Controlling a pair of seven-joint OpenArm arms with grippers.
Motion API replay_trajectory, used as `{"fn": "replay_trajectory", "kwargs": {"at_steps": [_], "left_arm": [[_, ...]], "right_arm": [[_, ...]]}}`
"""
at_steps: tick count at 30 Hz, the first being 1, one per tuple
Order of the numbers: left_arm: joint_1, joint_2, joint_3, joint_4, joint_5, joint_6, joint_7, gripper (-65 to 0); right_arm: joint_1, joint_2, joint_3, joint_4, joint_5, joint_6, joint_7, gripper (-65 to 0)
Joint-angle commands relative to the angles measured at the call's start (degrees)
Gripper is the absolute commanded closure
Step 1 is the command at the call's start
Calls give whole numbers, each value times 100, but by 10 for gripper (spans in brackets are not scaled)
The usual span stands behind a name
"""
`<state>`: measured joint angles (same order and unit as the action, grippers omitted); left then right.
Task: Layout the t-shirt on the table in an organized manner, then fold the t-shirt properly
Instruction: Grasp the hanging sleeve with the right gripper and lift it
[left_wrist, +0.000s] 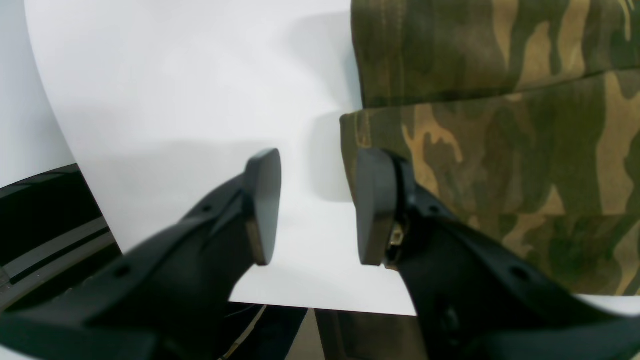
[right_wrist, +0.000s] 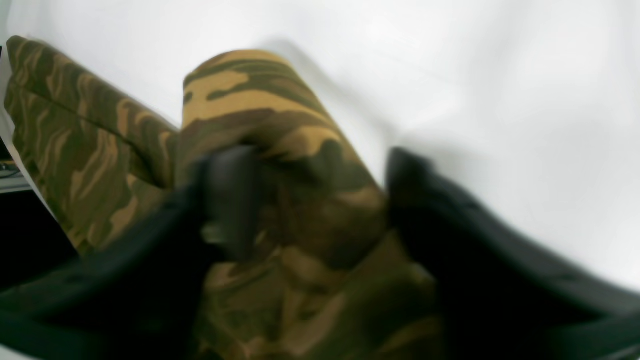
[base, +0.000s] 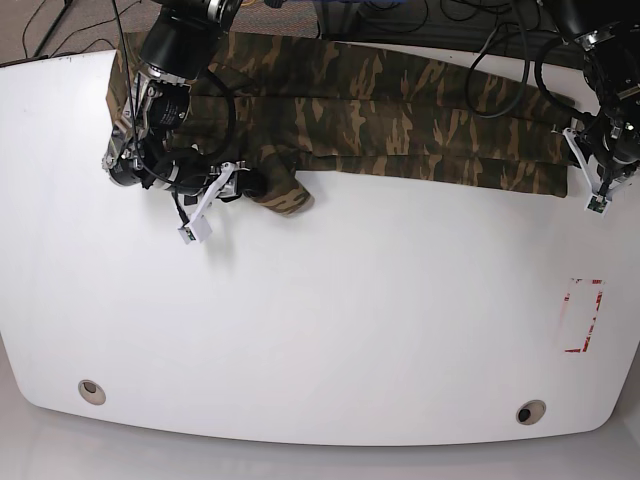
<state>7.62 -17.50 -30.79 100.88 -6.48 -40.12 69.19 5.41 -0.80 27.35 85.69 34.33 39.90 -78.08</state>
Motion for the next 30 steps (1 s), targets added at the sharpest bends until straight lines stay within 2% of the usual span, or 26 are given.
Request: {"fn": "replay_trajectory", "kwargs": {"at_steps": [1,2,5,8,15,27,30], "left_arm": [[-54,-92,-20,88,-7,12,-40,-232],[-54,-92,-20,88,-7,12,-40,-232],[-54,-92,-20,88,-7,12,-40,-232],[-54,-92,-20,79,-7,12,-40,-232],[-54,-83,24,79,-7,12,-40,-232],[-45,-83,261,-317,-7,12,-48,-232],[-45,-83,261,-466,-7,12,-48,-232]], "right_arm": [[105,31,-6,86,88,10,77,-187],[105,31,-6,86,115,10,77,-111],[105,40,-6,121,141,10,77,-2],[105,49,-6,262,238,10,77,0],[-53,58,-6,912,959,10,50,0],[-783,286,-15,1317,2743,10,-134,0],[-1046,489,-76,1510,3148,10,-152,0]]}}
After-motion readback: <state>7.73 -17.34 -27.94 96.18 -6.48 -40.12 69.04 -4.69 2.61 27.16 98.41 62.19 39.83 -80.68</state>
